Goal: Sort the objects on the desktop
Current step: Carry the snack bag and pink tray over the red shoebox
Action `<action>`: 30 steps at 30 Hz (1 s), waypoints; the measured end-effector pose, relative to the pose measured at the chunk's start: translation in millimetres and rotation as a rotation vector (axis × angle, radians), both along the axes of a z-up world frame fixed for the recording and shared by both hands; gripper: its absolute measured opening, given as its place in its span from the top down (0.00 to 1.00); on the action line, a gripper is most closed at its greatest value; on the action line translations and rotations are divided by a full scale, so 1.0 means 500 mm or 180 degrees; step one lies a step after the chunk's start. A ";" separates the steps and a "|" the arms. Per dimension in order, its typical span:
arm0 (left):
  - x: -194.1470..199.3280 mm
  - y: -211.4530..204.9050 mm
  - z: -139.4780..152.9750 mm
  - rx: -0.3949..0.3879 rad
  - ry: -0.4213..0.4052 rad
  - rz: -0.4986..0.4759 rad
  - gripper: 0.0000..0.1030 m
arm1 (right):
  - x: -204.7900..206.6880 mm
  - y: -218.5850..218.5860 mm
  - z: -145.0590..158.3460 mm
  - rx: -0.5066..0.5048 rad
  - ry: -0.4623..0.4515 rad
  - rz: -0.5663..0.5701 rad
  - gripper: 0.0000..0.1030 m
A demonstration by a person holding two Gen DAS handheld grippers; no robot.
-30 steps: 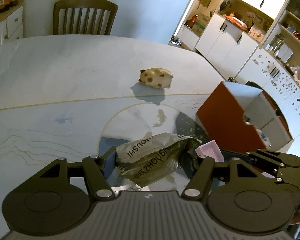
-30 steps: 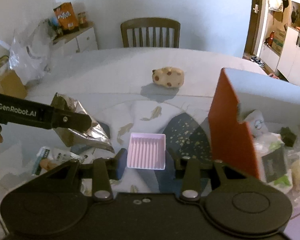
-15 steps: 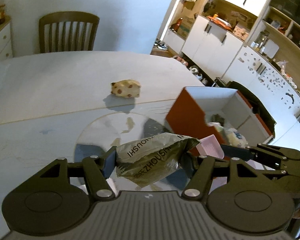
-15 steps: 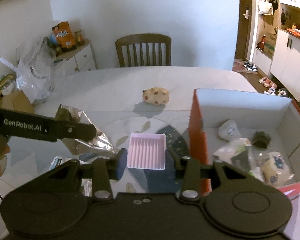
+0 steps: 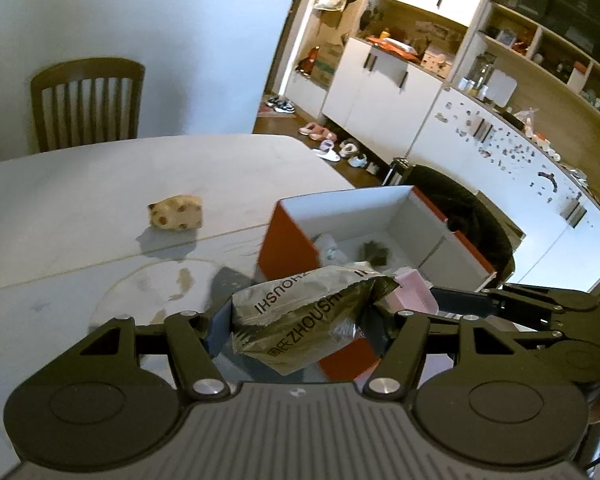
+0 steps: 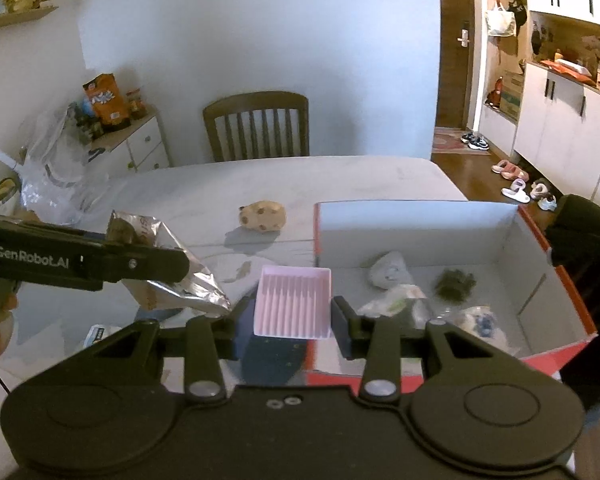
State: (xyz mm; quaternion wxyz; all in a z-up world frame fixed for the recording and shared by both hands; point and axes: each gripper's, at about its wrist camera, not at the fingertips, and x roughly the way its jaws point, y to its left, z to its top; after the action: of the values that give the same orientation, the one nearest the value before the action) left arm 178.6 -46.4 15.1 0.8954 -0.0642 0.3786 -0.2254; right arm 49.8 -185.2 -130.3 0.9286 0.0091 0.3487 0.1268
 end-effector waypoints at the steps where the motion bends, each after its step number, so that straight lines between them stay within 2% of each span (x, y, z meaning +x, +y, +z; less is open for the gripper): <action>1: 0.001 -0.010 0.001 0.0004 -0.0003 -0.0017 0.37 | 0.000 -0.009 0.001 -0.0002 -0.0001 -0.0010 0.60; 14: 0.024 -0.146 0.003 0.0044 -0.0019 -0.0138 0.37 | 0.014 -0.141 -0.006 0.0004 0.0020 -0.0119 0.60; 30: 0.074 -0.307 -0.038 0.0214 0.0089 -0.0297 0.37 | 0.053 -0.291 -0.034 0.0059 0.0097 -0.0238 0.60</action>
State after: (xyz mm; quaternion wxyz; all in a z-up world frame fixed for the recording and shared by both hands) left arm 215.6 -200.1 -3.9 0.8802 -0.0195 0.4010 -0.2532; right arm 76.1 -330.6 -147.5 0.9272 0.0328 0.3609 0.0950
